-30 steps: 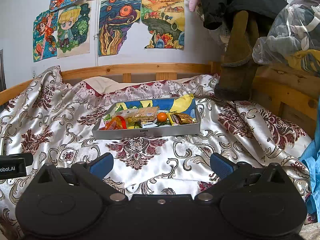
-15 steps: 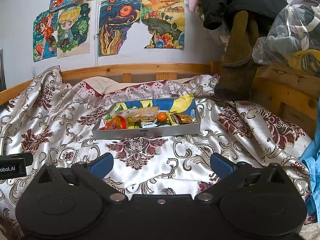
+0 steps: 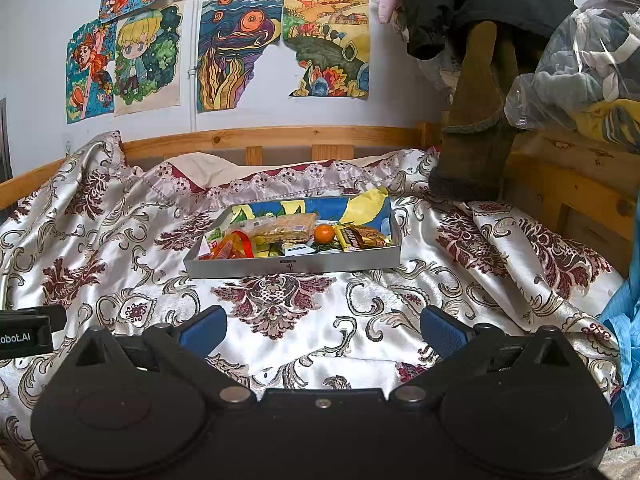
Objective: Organize snacks
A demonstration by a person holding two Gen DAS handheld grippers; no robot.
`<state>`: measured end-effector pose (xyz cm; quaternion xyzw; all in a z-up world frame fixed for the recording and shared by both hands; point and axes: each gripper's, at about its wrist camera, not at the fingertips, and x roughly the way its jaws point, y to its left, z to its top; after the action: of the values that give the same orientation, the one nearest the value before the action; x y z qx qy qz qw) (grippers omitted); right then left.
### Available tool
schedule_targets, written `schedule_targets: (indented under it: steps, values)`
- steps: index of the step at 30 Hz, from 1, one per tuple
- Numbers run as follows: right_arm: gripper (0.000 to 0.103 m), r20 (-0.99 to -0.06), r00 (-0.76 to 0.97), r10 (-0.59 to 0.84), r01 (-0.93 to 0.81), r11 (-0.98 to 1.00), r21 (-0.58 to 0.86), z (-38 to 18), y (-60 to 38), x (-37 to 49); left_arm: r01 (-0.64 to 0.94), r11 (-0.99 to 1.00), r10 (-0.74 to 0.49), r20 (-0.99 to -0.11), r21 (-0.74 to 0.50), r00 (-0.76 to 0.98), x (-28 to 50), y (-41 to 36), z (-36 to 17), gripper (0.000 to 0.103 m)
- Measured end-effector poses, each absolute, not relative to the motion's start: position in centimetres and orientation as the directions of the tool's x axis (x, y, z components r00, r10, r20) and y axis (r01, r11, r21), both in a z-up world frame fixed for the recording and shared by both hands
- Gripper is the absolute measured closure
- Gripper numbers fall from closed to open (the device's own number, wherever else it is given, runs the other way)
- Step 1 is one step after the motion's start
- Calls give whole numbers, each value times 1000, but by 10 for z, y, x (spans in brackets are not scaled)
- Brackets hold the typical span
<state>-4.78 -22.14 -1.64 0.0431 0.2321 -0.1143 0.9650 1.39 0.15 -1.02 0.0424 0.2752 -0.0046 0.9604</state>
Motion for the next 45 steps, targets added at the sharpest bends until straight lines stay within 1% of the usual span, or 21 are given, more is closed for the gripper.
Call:
schedule_targets:
  steps: [37, 45]
  values:
    - [1, -458, 866, -202, 241, 970, 28, -16, -221, -47, 32, 996, 15, -530, 80, 848, 14, 1, -11, 0]
    - [1, -458, 866, -202, 241, 970, 27, -16, -221, -47, 26, 996, 22, -547, 80, 837, 17, 8, -9, 0]
